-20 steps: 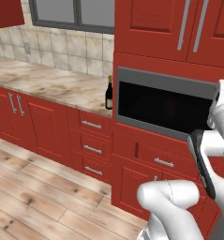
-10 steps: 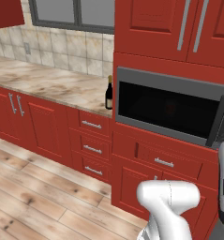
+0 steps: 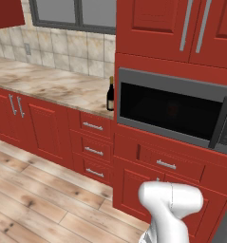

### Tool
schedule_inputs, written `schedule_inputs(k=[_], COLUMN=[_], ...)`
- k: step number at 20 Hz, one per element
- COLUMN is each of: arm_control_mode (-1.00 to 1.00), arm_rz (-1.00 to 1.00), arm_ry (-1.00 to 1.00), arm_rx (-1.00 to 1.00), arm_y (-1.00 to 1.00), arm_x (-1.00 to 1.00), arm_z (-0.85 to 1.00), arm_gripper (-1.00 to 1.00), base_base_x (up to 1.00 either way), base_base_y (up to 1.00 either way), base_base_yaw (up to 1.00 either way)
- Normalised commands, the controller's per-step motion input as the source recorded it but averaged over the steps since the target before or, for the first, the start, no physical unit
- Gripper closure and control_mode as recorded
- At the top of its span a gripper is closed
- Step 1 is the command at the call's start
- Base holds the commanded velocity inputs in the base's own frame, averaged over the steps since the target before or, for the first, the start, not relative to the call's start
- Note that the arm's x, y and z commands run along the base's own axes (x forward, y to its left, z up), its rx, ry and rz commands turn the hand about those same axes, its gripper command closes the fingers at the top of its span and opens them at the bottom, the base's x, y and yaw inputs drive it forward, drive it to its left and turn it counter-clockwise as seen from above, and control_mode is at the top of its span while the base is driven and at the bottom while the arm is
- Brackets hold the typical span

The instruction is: Place the microwavable item in the microwave. Then, close the microwave door and press the start button.

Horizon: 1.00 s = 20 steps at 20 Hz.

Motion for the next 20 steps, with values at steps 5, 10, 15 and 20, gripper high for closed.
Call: schedule_inputs(k=[5,10,15,20], arm_control_mode=[-1.00,-1.00,-1.00,-1.00], arm_rz=[0.00,0.00,0.00,0.00], arm_ry=[-0.01,-0.02,-0.03,0.00], arm_rx=[0.00,0.00,0.01,0.05], arm_y=[0.16,0.11,0.01,0.00], arm_x=[0.09,0.26,0.29,0.35], arm_z=[-0.66,-0.60,-0.40,-0.24], arm_gripper=[-1.00,-1.00,-1.00,-1.00], base_base_x=[0.00,0.00,0.00,0.00], base_base_y=[0.00,0.00,0.00,0.00], base_base_yaw=[0.00,0.00,0.00,0.00])
